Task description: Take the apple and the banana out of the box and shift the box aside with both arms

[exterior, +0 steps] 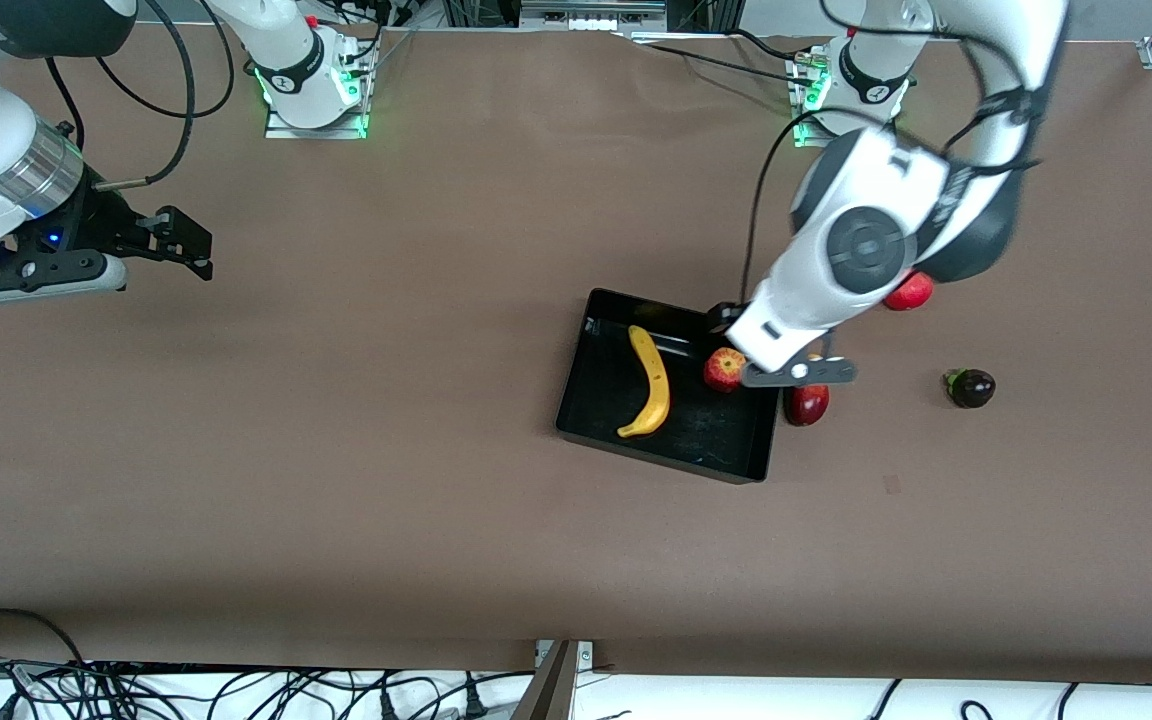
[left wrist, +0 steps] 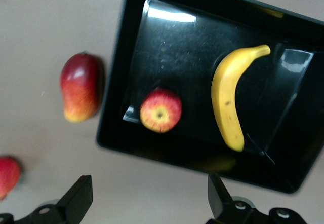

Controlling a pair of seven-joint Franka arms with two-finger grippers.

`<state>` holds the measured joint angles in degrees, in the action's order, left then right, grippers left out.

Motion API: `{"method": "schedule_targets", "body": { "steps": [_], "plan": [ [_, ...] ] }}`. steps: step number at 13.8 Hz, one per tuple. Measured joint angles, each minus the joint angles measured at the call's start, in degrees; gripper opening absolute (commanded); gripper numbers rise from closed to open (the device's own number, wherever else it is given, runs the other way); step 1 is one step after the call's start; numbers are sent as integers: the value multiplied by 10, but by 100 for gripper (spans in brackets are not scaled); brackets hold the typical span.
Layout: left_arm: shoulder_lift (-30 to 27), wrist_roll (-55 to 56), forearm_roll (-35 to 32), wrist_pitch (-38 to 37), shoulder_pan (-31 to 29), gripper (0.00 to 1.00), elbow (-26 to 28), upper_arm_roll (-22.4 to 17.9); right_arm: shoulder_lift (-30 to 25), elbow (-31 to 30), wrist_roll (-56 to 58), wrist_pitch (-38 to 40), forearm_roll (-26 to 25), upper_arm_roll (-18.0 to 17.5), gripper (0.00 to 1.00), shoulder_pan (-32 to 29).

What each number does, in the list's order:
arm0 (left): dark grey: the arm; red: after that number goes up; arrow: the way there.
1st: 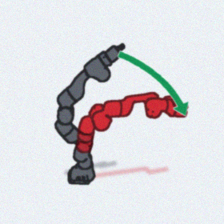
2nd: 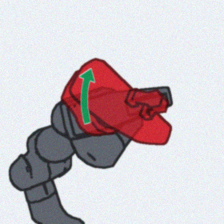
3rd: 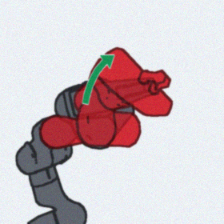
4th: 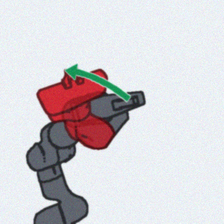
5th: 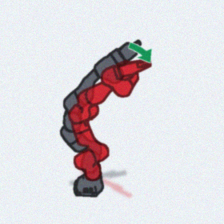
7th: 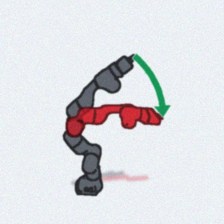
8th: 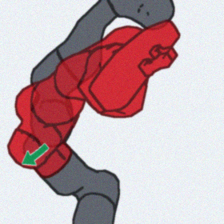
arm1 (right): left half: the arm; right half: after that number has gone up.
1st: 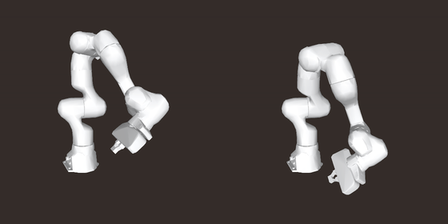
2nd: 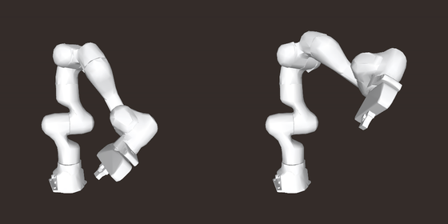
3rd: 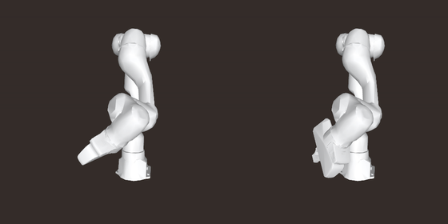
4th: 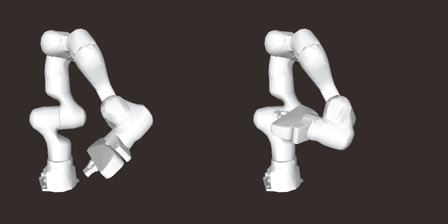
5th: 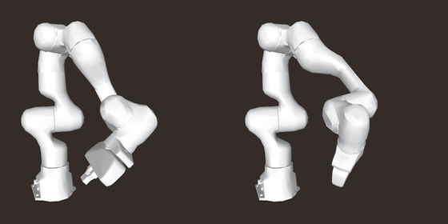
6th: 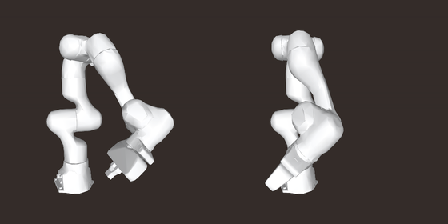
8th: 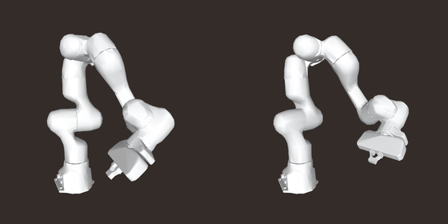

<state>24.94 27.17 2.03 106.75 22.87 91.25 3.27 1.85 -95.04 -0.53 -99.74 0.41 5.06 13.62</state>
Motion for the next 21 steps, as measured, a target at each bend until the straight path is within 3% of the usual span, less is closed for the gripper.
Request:
{"method": "schedule_targets", "body": {
  "steps": [3, 7, 9, 13, 14, 16, 17, 21],
  "plan": [
    [51, -20, -22, 87, 20, 100, 14, 0, 0, 0, 0, 0, 0, 0, 100, 0],
    [67, -77, -23, 255, 19, 100, 119, -4, 0, 0, 0, 0, 0, 0, 100, 0],
    [67, -83, -23, 288, 19, 100, 152, -5, 0, 0, 0, 0, 0, 0, 100, 0],
    [67, -85, -45, 293, 19, 99, 164, -4, 0, 0, 0, 0, 0, 0, 100, 0],
    [67, -85, -46, 293, 19, 53, 167, -4, 0, 0, 0, 0, 0, 0, 100, 0],
    [67, -85, -46, 293, 19, 19, 170, -4, 0, 0, 0, 0, 0, 0, 100, 0],
    [67, -85, -46, 293, 19, 9, 169, -4, 0, 0, 0, 0, 0, 0, 100, 0],
    [47, -84, -46, 272, 19, 13, 153, -5, 0, 0, 0, 0, 0, 0, 100, 0]
  ]
}}
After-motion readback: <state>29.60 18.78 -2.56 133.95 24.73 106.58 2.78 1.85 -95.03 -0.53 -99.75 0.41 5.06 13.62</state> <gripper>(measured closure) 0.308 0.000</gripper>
